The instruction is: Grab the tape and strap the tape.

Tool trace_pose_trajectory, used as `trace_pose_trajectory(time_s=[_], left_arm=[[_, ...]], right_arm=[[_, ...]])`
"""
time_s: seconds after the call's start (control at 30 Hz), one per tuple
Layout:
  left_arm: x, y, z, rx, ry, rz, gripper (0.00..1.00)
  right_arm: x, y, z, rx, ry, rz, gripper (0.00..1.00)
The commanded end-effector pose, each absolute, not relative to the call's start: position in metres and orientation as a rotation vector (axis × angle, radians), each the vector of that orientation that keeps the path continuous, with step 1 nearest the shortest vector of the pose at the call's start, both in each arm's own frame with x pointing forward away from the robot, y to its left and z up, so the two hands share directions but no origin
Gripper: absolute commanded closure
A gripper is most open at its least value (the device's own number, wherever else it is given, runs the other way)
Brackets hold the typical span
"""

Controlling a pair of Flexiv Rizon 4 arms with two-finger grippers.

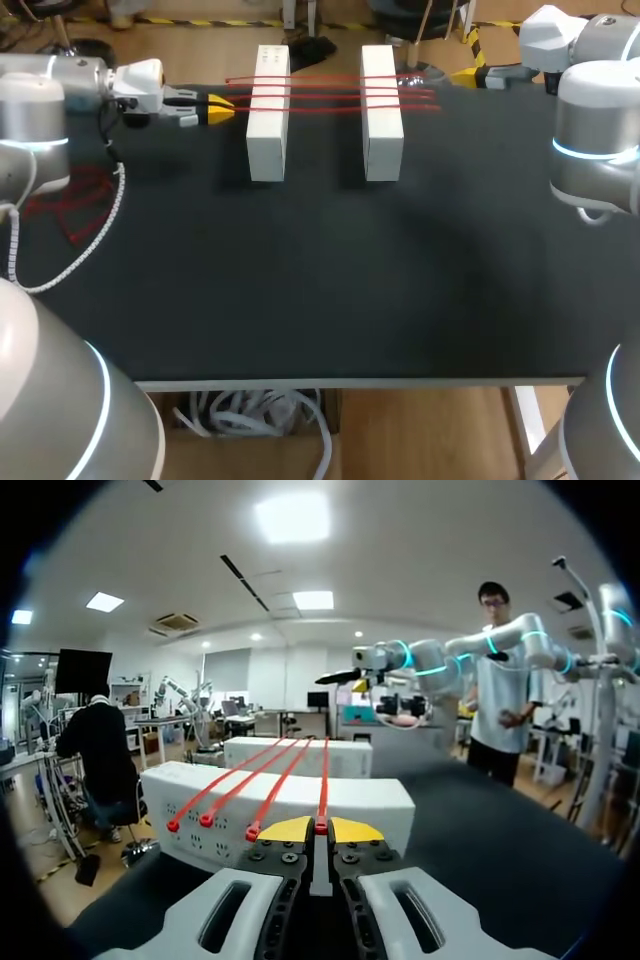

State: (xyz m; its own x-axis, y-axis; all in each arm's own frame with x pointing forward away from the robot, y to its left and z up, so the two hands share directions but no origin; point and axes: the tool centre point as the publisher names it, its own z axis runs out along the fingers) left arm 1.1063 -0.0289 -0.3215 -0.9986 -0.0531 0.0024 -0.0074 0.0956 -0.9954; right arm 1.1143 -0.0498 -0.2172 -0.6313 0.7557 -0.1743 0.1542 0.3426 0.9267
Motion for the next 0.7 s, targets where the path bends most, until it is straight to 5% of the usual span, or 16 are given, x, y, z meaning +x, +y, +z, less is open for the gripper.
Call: trace_pose_trajectory(time_s=[0.03,0.7], left_arm=[[1.106,-0.025,-0.313,-0.028,2.312,-2.082,1.00],[1.064,-0.027,-0.255,-0.007,2.403,-1.953,1.00]], right_arm=[[1.114,-0.050,-0.217,0.792,2.010,1.292,0.00],[1.114,-0.050,-0.217,0.792,2.010,1.292,0.00]])
